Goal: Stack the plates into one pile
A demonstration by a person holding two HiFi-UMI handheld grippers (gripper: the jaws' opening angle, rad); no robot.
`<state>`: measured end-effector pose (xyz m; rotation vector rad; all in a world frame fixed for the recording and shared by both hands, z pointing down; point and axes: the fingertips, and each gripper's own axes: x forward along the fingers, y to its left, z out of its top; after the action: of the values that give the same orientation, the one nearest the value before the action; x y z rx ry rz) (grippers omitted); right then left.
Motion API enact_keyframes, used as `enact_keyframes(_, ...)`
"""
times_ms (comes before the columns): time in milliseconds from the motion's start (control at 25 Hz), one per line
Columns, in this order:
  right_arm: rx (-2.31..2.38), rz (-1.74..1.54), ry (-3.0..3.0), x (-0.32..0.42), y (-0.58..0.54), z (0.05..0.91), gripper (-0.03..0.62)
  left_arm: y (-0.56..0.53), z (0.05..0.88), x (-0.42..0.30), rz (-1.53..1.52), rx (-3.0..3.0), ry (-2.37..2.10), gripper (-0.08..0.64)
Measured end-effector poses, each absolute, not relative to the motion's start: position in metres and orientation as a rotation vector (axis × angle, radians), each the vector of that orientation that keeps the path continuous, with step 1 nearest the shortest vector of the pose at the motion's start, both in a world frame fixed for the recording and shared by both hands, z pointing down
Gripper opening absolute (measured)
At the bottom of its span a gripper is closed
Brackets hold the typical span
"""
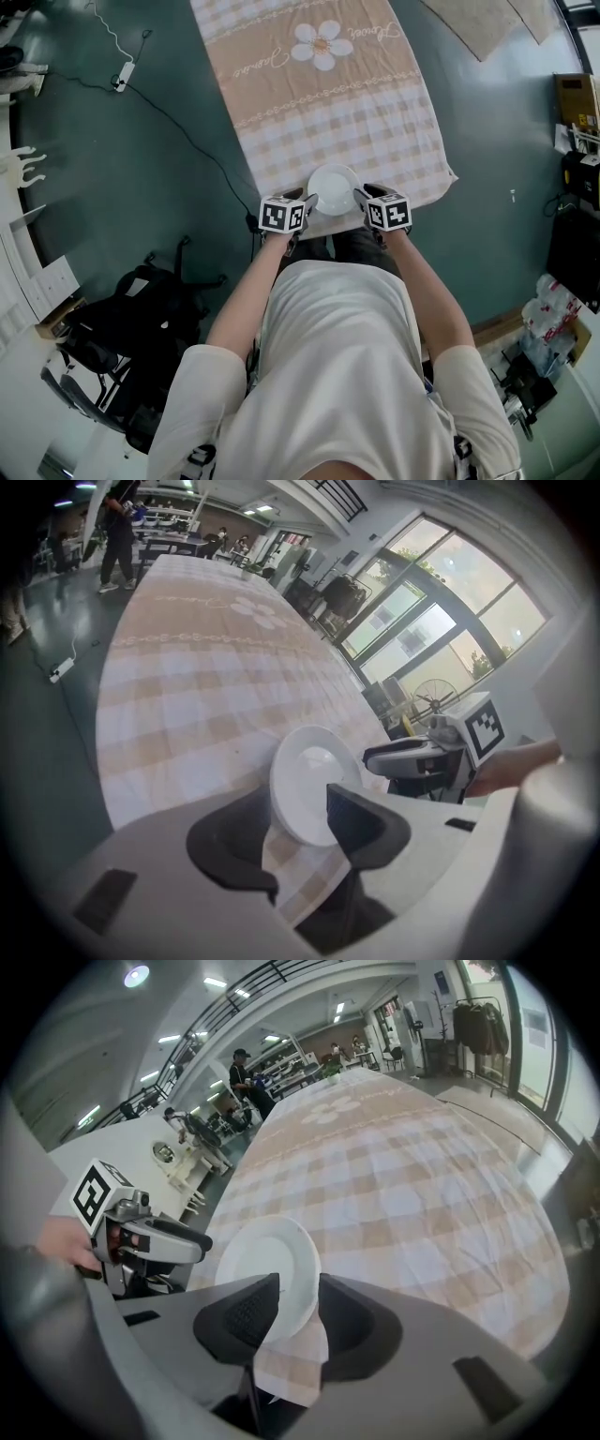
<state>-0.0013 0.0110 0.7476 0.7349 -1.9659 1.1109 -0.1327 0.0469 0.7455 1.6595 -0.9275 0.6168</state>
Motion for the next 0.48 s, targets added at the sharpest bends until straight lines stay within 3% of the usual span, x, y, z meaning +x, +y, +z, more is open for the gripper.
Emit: enact_keyframes(480, 0.879, 0.967, -2.096, 0.002, -0.005, 0.679, 0.124, 0.027, 0.684, -0.134, 0.633, 1.917, -0.900, 0.167)
